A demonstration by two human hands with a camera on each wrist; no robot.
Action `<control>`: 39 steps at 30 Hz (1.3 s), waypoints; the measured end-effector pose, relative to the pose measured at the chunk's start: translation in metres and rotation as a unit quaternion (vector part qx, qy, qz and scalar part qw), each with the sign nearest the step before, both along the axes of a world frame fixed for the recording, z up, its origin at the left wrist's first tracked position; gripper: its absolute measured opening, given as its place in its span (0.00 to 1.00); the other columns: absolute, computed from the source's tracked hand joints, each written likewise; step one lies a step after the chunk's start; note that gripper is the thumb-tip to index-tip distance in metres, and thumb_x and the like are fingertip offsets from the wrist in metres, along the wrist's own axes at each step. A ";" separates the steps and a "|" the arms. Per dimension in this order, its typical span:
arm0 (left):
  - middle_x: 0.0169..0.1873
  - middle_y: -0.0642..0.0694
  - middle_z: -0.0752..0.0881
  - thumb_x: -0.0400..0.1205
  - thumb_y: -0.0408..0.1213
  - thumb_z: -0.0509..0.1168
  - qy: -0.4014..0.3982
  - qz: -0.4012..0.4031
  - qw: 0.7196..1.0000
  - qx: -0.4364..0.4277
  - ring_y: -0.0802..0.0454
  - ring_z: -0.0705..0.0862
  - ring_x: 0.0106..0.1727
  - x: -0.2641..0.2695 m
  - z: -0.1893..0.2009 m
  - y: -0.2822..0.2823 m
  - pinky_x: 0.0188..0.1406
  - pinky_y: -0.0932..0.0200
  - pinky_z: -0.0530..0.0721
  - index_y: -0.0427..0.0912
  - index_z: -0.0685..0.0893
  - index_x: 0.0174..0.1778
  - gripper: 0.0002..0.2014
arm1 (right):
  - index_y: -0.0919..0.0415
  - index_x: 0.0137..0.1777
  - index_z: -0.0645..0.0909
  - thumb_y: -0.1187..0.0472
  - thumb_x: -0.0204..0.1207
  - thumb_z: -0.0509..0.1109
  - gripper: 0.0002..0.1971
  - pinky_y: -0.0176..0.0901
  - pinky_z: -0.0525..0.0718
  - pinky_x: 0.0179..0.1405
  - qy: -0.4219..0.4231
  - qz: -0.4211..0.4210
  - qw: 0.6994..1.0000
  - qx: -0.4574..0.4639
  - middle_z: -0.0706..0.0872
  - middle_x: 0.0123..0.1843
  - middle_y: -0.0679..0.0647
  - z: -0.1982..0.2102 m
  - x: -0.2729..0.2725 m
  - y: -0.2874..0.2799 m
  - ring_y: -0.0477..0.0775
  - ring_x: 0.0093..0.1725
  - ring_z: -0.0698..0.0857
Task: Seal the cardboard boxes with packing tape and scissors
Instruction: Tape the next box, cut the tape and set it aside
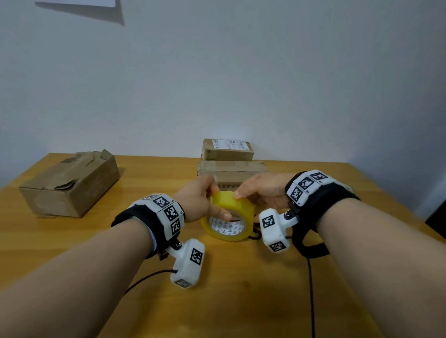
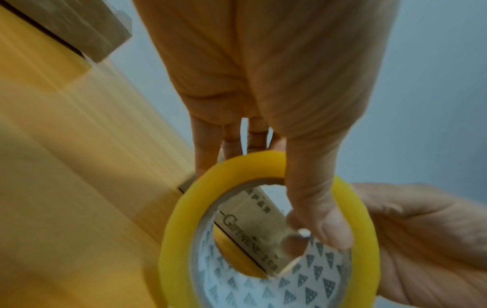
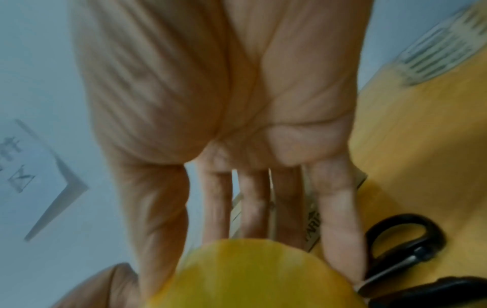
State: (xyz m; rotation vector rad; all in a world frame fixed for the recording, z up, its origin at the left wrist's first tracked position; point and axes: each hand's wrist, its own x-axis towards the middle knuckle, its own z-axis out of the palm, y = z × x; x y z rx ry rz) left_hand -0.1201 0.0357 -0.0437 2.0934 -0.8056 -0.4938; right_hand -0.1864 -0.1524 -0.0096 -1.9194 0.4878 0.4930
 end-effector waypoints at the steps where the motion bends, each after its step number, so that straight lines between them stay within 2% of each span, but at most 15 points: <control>1: 0.47 0.47 0.85 0.60 0.44 0.85 0.005 -0.012 1.000 -0.012 0.47 0.85 0.49 -0.001 -0.001 -0.006 0.47 0.50 0.87 0.48 0.76 0.50 0.29 | 0.66 0.58 0.83 0.58 0.78 0.74 0.14 0.50 0.86 0.41 0.010 0.000 1.000 -0.008 0.88 0.46 0.59 0.002 -0.002 -0.007 0.56 0.43 0.87; 4: 0.53 0.50 0.79 0.64 0.43 0.83 0.017 -0.023 0.999 -0.020 0.50 0.80 0.55 0.005 -0.003 -0.020 0.48 0.57 0.81 0.50 0.75 0.59 0.31 | 0.65 0.56 0.82 0.56 0.77 0.73 0.14 0.49 0.85 0.48 0.023 -0.032 0.997 -0.072 0.86 0.49 0.59 0.016 -0.008 -0.030 0.58 0.46 0.85; 6: 0.57 0.52 0.77 0.68 0.40 0.81 -0.025 0.037 0.999 0.001 0.51 0.78 0.57 0.020 -0.005 -0.022 0.52 0.56 0.80 0.52 0.73 0.64 0.31 | 0.63 0.53 0.82 0.54 0.76 0.75 0.14 0.53 0.84 0.56 0.033 -0.033 0.980 -0.196 0.87 0.50 0.59 0.029 -0.011 -0.044 0.59 0.50 0.86; 9: 0.67 0.44 0.73 0.74 0.31 0.73 -0.104 0.143 0.984 0.020 0.43 0.73 0.67 0.048 -0.010 -0.024 0.67 0.44 0.77 0.52 0.75 0.67 0.27 | 0.62 0.47 0.83 0.51 0.72 0.78 0.14 0.54 0.87 0.56 0.055 0.011 0.902 -0.428 0.87 0.48 0.57 0.028 -0.014 -0.058 0.59 0.50 0.86; 11: 0.73 0.45 0.67 0.76 0.30 0.69 -0.122 0.147 0.981 0.025 0.42 0.67 0.74 0.064 -0.014 -0.025 0.74 0.42 0.71 0.56 0.75 0.69 0.27 | 0.63 0.45 0.85 0.50 0.70 0.79 0.15 0.53 0.89 0.55 0.109 0.053 0.868 -0.482 0.90 0.48 0.58 0.016 -0.014 -0.061 0.59 0.49 0.88; 14: 0.82 0.50 0.58 0.77 0.40 0.72 -0.120 0.099 0.987 0.024 0.45 0.60 0.81 0.079 -0.016 -0.029 0.78 0.42 0.65 0.58 0.71 0.75 0.30 | 0.64 0.44 0.89 0.52 0.72 0.79 0.14 0.51 0.90 0.52 0.171 0.059 0.896 -0.405 0.93 0.44 0.58 0.001 -0.012 -0.060 0.56 0.42 0.90; 16: 0.84 0.51 0.53 0.77 0.49 0.72 -0.117 0.069 0.990 0.035 0.46 0.55 0.83 0.085 -0.017 -0.034 0.80 0.40 0.61 0.58 0.67 0.79 0.34 | 0.61 0.40 0.88 0.50 0.73 0.79 0.13 0.50 0.90 0.49 0.119 0.021 0.910 -0.397 0.93 0.41 0.56 0.002 -0.003 -0.053 0.56 0.38 0.89; 18: 0.84 0.53 0.52 0.77 0.52 0.71 -0.115 0.047 0.991 0.050 0.47 0.53 0.84 0.088 -0.019 -0.041 0.81 0.38 0.59 0.59 0.65 0.80 0.36 | 0.59 0.46 0.85 0.46 0.75 0.76 0.15 0.50 0.89 0.49 0.038 0.002 0.897 -0.441 0.90 0.44 0.55 0.006 0.014 -0.043 0.56 0.43 0.89; 21: 0.82 0.51 0.63 0.77 0.52 0.71 -0.078 0.037 0.996 0.036 0.47 0.66 0.80 0.091 -0.023 -0.045 0.77 0.44 0.67 0.58 0.68 0.79 0.34 | 0.59 0.52 0.83 0.44 0.77 0.72 0.17 0.43 0.84 0.40 -0.040 0.012 0.884 -0.466 0.87 0.48 0.54 0.011 0.042 -0.024 0.54 0.47 0.86; 24: 0.78 0.50 0.70 0.76 0.51 0.72 -0.115 0.029 0.991 0.057 0.48 0.72 0.76 0.093 -0.027 -0.045 0.74 0.53 0.69 0.53 0.73 0.77 0.32 | 0.53 0.52 0.81 0.43 0.74 0.75 0.16 0.45 0.84 0.48 -0.105 0.032 0.900 -0.422 0.86 0.49 0.49 0.003 0.065 -0.011 0.51 0.50 0.85; 25: 0.79 0.50 0.69 0.77 0.51 0.71 -0.146 0.018 0.986 0.073 0.48 0.70 0.78 0.093 -0.027 -0.044 0.76 0.53 0.68 0.52 0.73 0.77 0.31 | 0.52 0.52 0.80 0.43 0.73 0.76 0.16 0.45 0.84 0.49 -0.121 0.042 0.904 -0.407 0.85 0.49 0.47 -0.001 0.070 -0.007 0.50 0.50 0.84; 28: 0.82 0.50 0.63 0.83 0.43 0.63 -0.237 -0.023 0.964 0.122 0.49 0.61 0.82 0.093 -0.026 -0.042 0.79 0.56 0.61 0.50 0.69 0.80 0.27 | 0.50 0.51 0.79 0.38 0.73 0.75 0.18 0.41 0.77 0.38 -0.144 0.071 0.899 -0.408 0.84 0.47 0.45 -0.017 0.081 0.002 0.48 0.46 0.82; 31: 0.83 0.51 0.59 0.84 0.45 0.61 -0.245 -0.045 0.958 0.144 0.51 0.56 0.84 0.099 -0.027 -0.040 0.80 0.57 0.55 0.52 0.65 0.81 0.28 | 0.47 0.45 0.75 0.36 0.69 0.76 0.19 0.46 0.81 0.46 -0.161 0.044 0.900 -0.403 0.81 0.44 0.46 -0.033 0.088 0.004 0.51 0.48 0.81; 34: 0.84 0.54 0.53 0.84 0.46 0.62 -0.226 -0.066 0.960 0.151 0.53 0.48 0.85 0.102 -0.034 -0.037 0.81 0.55 0.50 0.54 0.59 0.83 0.31 | 0.45 0.43 0.70 0.31 0.62 0.75 0.24 0.55 0.80 0.53 -0.137 0.032 0.893 -0.427 0.78 0.50 0.50 -0.045 0.091 0.005 0.57 0.53 0.76; 39: 0.85 0.50 0.49 0.86 0.44 0.59 -0.252 -0.076 0.948 0.179 0.51 0.46 0.85 0.095 -0.031 -0.040 0.81 0.53 0.53 0.52 0.56 0.84 0.30 | 0.48 0.52 0.72 0.39 0.70 0.75 0.20 0.53 0.76 0.54 -0.126 0.033 0.895 -0.426 0.76 0.59 0.53 -0.044 0.091 0.012 0.58 0.59 0.73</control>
